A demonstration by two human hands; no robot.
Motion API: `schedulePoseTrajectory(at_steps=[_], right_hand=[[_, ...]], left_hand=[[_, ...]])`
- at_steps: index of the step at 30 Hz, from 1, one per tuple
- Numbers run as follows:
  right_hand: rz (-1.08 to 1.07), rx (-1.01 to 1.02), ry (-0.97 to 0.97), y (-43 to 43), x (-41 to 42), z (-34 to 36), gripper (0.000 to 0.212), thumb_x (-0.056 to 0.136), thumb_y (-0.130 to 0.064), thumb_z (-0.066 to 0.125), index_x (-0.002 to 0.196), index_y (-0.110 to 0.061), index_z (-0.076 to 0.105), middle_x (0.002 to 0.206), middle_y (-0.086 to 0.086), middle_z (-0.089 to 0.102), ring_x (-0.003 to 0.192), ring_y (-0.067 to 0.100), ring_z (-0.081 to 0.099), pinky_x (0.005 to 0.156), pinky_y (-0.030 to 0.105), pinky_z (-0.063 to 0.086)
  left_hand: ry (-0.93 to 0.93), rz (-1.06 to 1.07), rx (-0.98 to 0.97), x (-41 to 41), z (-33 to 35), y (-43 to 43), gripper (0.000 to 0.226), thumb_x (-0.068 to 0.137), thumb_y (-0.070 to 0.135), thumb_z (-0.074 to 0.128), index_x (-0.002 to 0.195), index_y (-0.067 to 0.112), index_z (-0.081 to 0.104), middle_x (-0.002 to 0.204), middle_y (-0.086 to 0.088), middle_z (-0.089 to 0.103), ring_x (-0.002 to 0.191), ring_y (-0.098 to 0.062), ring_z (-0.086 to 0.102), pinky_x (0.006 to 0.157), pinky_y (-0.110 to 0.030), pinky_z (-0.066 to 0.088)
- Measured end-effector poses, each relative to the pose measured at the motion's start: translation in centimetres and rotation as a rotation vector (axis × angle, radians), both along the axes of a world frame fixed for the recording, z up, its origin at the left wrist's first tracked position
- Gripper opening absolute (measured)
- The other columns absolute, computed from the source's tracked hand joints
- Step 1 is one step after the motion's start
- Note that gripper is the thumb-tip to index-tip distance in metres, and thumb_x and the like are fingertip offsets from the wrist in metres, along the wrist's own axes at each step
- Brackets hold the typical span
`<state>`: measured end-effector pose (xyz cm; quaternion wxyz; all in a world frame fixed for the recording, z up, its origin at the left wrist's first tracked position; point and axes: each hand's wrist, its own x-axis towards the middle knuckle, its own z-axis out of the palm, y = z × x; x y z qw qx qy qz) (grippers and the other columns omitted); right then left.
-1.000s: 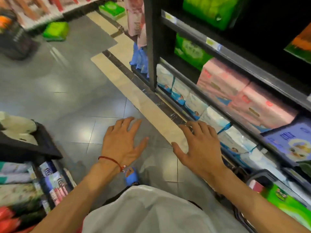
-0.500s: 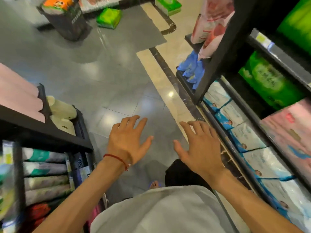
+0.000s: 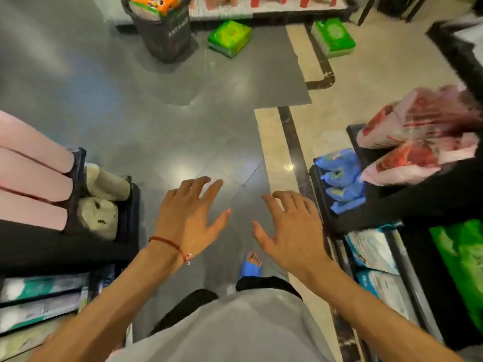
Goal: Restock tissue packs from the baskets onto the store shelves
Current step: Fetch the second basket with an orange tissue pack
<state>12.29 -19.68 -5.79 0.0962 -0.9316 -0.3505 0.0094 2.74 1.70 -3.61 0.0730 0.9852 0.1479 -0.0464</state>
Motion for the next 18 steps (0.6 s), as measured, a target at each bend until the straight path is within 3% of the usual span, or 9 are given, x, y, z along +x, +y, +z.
schedulePoseTrajectory(at_steps=[8,14,18], right_hand=[[0.22,-0.039,-0.035,13.3,16.7,0.7,0.06,0.092,-0.057,0.052,0.136,-0.018,0.066,0.134,0.009,0.066,0.127,0.034,0.058,0.104,0.05,0.045],[0.222,-0.038,-0.019,26.5,27.7,-1.0,0.06,0.094,-0.061,0.052,0.138,-0.022,0.065,0.138,0.007,0.065,0.131,0.031,0.057,0.11,0.051,0.045],[0.208,-0.057,-0.032,36.4,34.1,-0.1,0.06,0.093,-0.061,0.051,0.138,-0.023,0.065,0.137,0.005,0.065,0.129,0.028,0.057,0.108,0.048,0.045]], left_hand=[[-0.045,0.216,-0.058,10.9,0.1,11.1,0.07,0.092,0.064,0.042,0.147,0.022,0.052,0.146,-0.007,0.055,0.13,-0.03,0.051,0.097,-0.046,0.048],[-0.076,0.258,-0.027,20.7,-2.0,23.7,0.066,0.092,0.061,0.045,0.139,0.018,0.06,0.134,-0.009,0.063,0.116,-0.033,0.06,0.083,-0.043,0.051],[-0.057,0.259,-0.031,27.6,-0.6,33.0,0.067,0.092,0.064,0.04,0.142,0.023,0.056,0.138,-0.004,0.06,0.121,-0.029,0.057,0.089,-0.043,0.049]])
